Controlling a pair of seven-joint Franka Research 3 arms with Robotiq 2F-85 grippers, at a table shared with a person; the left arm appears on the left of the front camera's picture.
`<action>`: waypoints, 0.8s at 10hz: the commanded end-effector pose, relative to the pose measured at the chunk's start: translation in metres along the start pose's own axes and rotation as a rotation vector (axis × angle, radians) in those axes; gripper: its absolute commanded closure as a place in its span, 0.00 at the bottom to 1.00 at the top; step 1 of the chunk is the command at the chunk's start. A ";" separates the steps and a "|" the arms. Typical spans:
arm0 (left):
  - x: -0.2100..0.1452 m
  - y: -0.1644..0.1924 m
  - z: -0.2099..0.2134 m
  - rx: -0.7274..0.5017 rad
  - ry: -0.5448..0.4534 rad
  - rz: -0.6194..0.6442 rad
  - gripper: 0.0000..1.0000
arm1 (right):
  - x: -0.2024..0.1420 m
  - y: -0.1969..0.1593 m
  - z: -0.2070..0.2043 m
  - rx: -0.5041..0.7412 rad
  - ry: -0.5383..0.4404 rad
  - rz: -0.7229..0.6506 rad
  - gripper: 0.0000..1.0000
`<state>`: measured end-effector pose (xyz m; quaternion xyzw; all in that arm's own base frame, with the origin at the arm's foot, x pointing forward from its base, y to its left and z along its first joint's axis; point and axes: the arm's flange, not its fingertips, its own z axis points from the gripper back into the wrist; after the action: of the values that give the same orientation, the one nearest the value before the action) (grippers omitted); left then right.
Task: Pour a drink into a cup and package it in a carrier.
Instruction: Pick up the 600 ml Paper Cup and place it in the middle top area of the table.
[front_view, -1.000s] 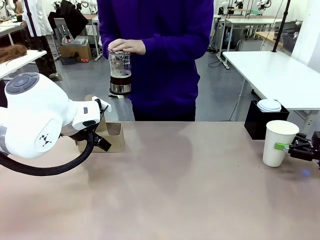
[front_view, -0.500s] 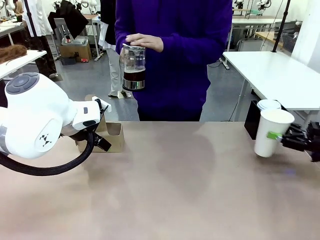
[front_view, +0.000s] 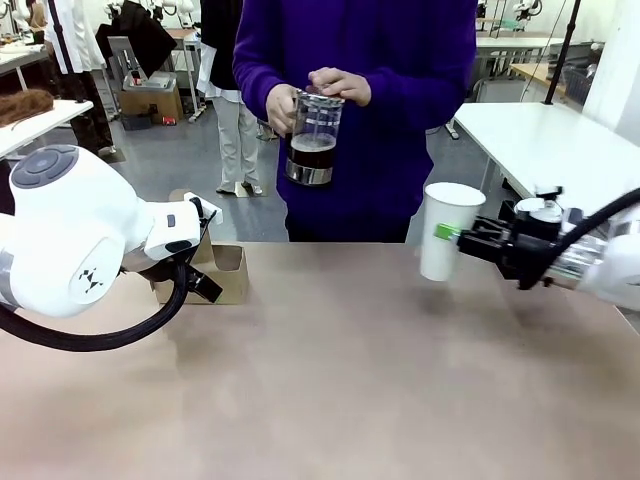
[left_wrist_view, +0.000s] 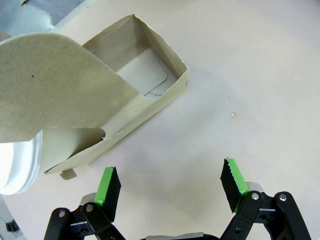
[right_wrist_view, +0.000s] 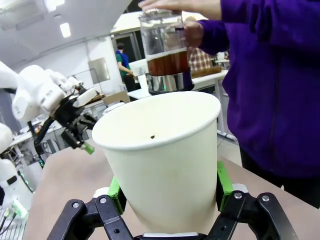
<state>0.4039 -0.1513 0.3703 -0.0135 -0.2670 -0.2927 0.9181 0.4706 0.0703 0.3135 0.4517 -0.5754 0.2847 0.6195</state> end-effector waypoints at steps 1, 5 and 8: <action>0.000 0.000 0.000 -0.001 -0.001 0.000 0.00 | -0.011 -0.028 -0.042 -0.050 0.008 0.021 0.20; 0.000 0.000 0.000 -0.001 -0.001 0.000 0.00 | -0.034 -0.066 -0.076 -0.072 -0.001 0.040 0.20; 0.000 0.000 0.000 -0.001 -0.001 0.000 0.00 | -0.037 -0.068 -0.071 -0.043 0.015 0.016 0.20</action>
<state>0.4040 -0.1511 0.3702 -0.0134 -0.2669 -0.2925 0.9182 0.5604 0.1067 0.2604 0.4286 -0.5775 0.2846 0.6339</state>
